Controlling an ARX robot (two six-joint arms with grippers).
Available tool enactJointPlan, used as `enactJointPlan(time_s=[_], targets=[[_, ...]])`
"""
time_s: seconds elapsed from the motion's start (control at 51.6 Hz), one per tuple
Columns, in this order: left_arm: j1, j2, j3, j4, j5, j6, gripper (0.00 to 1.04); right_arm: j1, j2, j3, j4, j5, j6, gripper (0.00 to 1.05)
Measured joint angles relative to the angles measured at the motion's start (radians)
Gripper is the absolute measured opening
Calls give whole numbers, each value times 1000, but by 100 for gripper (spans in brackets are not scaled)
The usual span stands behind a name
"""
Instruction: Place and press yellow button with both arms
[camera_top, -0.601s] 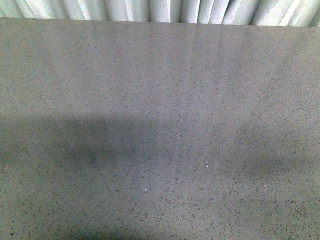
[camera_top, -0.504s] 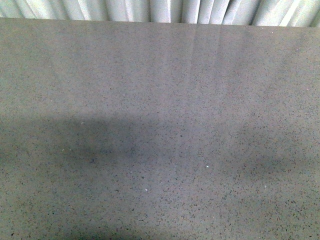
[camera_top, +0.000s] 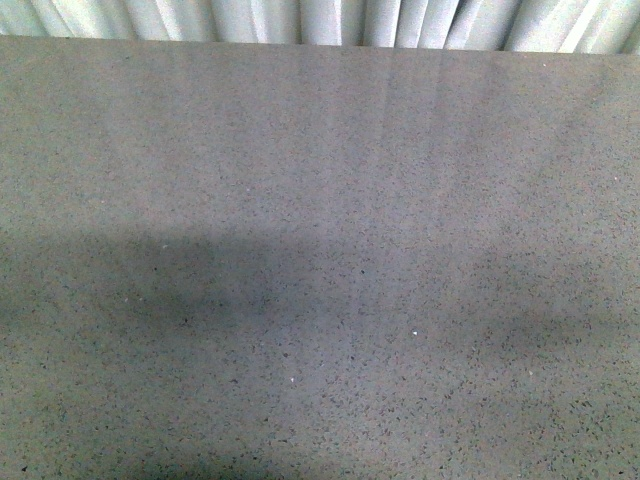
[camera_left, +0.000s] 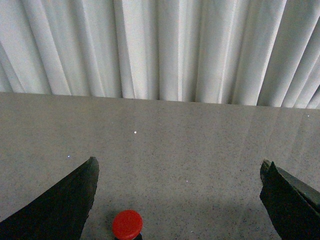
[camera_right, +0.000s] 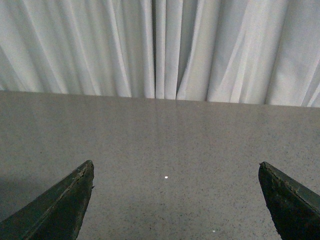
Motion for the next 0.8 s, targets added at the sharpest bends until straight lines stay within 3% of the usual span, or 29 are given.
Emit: enactJointPlan(time_s=[0.058, 0.097, 0.446, 0.795], targets=[[63, 140, 81, -163, 212, -2, 96, 0, 0, 0, 0, 0, 0, 96], [84, 267, 106, -137, 258, 3, 96, 0, 0, 0, 0, -1, 0, 96], [202, 1012, 246, 457, 220, 82, 96, 0, 0, 0, 0, 0, 0, 96], [357, 1318, 265, 628, 223, 107, 96, 0, 0, 0, 0, 0, 0, 96]])
